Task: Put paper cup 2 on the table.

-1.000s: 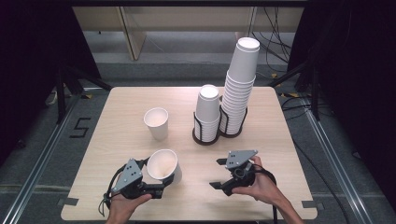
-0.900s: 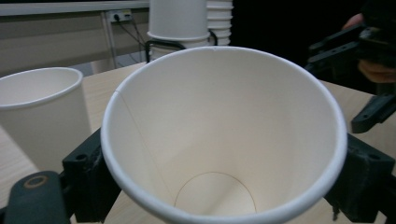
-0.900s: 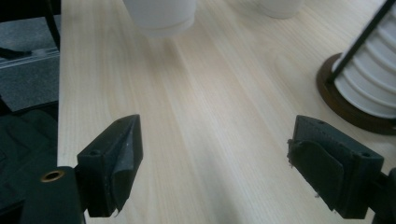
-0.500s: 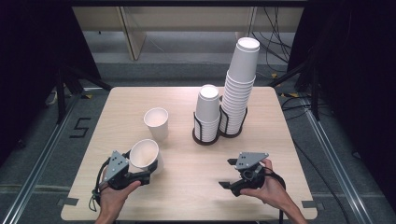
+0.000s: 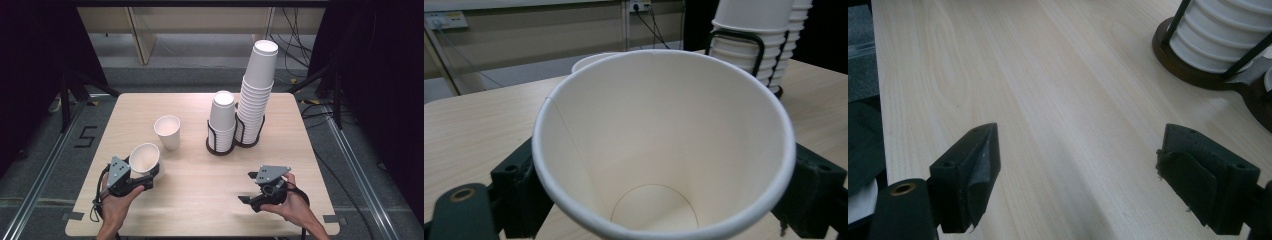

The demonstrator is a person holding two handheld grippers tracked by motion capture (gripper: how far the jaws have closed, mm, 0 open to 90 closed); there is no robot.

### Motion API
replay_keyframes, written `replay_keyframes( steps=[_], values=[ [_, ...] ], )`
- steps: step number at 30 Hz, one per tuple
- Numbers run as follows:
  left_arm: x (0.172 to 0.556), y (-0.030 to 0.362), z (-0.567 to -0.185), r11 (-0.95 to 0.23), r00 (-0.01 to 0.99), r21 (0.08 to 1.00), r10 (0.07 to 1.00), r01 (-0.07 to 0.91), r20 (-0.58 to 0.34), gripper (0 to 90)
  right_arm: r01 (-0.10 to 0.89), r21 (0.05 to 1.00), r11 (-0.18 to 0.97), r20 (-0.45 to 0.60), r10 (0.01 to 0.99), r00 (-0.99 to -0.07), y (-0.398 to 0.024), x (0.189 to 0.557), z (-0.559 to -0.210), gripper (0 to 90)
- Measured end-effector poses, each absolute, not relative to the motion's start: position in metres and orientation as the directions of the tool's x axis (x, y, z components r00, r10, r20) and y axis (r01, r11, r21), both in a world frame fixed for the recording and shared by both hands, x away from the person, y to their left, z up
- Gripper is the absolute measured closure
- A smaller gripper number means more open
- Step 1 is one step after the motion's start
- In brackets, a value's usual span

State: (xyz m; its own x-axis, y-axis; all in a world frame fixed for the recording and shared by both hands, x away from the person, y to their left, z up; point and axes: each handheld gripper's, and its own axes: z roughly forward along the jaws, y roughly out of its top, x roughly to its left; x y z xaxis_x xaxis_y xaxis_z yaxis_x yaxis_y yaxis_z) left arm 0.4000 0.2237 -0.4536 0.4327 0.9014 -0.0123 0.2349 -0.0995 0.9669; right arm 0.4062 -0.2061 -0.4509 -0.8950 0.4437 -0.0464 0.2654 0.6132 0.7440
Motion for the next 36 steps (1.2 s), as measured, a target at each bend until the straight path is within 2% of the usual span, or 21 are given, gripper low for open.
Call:
replay_keyframes(
  steps=[9, 25, 27, 33, 36],
  values=[
    [0.419, 0.236, -0.457, -0.091, 0.377, 0.966, 0.926, 0.243, -0.007, 12.3, 0.291, 0.740, 0.606, -0.030, 0.462, -0.887, -0.209, 0.404, -0.452, 17.9],
    [0.445, 0.250, -0.457, -0.079, 0.316, 0.964, 0.949, 0.254, -0.005, 12.2, 0.277, 0.745, 0.607, -0.050, 0.465, -0.884, -0.212, 0.407, -0.453, 17.6],
    [0.452, 0.250, -0.458, -0.079, 0.308, 0.961, 0.951, 0.264, -0.006, 12.2, 0.312, 0.736, 0.601, -0.022, 0.482, -0.876, -0.212, 0.405, -0.453, 17.7],
    [0.471, 0.253, -0.464, -0.075, 0.277, 0.956, 0.961, 0.282, -0.006, 12.1, 0.268, 0.745, 0.611, -0.059, 0.460, -0.886, -0.214, 0.408, -0.454, 17.7],
    [0.478, 0.255, -0.465, -0.073, 0.266, 0.955, 0.964, 0.287, -0.006, 12.0, 0.301, 0.737, 0.604, -0.034, 0.478, -0.878, -0.214, 0.406, -0.454, 17.8]
  ],
)
